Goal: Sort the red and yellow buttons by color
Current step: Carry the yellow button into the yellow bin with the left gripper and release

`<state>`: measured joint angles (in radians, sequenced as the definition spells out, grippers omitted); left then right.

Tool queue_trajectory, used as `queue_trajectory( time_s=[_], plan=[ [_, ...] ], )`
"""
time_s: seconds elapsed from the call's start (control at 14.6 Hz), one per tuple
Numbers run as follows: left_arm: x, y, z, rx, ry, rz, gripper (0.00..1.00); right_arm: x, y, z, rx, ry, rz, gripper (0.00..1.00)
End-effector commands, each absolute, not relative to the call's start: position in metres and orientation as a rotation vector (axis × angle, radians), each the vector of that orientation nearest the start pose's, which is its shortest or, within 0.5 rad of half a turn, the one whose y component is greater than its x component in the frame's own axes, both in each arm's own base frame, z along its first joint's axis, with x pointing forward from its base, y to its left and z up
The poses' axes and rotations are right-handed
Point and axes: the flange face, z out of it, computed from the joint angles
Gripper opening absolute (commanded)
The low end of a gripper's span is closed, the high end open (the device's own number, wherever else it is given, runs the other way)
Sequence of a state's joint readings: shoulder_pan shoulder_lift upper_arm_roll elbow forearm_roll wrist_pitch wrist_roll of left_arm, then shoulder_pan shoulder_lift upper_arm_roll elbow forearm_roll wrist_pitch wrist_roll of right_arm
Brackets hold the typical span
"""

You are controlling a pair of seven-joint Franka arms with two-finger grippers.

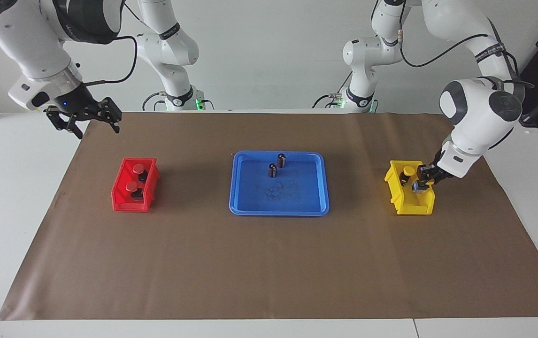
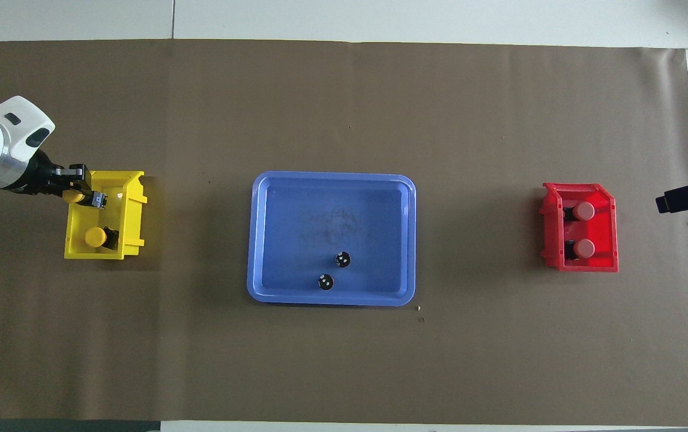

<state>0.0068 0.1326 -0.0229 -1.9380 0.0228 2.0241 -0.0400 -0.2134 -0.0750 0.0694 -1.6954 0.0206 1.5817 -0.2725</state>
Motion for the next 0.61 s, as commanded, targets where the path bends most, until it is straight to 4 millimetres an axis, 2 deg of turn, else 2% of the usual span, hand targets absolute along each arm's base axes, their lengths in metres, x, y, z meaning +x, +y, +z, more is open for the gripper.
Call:
queue_trajectory(
  time_s=[0.0, 0.07, 0.2, 0.27, 0.41, 0.48, 0.55],
  plan=[
    [0.573, -0.014, 0.399, -3.103, -0.043, 0.013, 0.01, 0.535, -0.086, 0.613, -3.114, -0.114, 0.044, 1.00],
    [0.572, -0.013, 0.394, -3.104, -0.042, 0.004, 0.01, 0.537, -0.085, 0.616, -3.126, -0.113, 0.035, 1.00],
    [0.570, -0.009, 0.379, -3.107, -0.041, -0.022, 0.01, 0.547, -0.055, 0.606, -3.162, -0.151, 0.091, 1.00],
    [0.571, -0.010, 0.371, -3.108, -0.040, -0.029, 0.01, 0.549, -0.064, 0.603, -3.164, -0.084, 0.106, 1.00],
    [0.573, -0.012, 0.363, -3.109, -0.041, -0.036, 0.01, 0.555, -0.055, 0.597, -3.167, -0.103, 0.131, 1.00],
    [0.573, -0.012, 0.361, -3.109, -0.041, -0.034, 0.08, 0.559, -0.055, 0.602, -3.168, -0.102, 0.131, 1.00],
    [0.573, -0.012, 0.360, -3.109, -0.036, -0.031, 0.27, 0.557, -0.055, 0.606, -3.167, -0.096, 0.133, 1.00]
  ],
)
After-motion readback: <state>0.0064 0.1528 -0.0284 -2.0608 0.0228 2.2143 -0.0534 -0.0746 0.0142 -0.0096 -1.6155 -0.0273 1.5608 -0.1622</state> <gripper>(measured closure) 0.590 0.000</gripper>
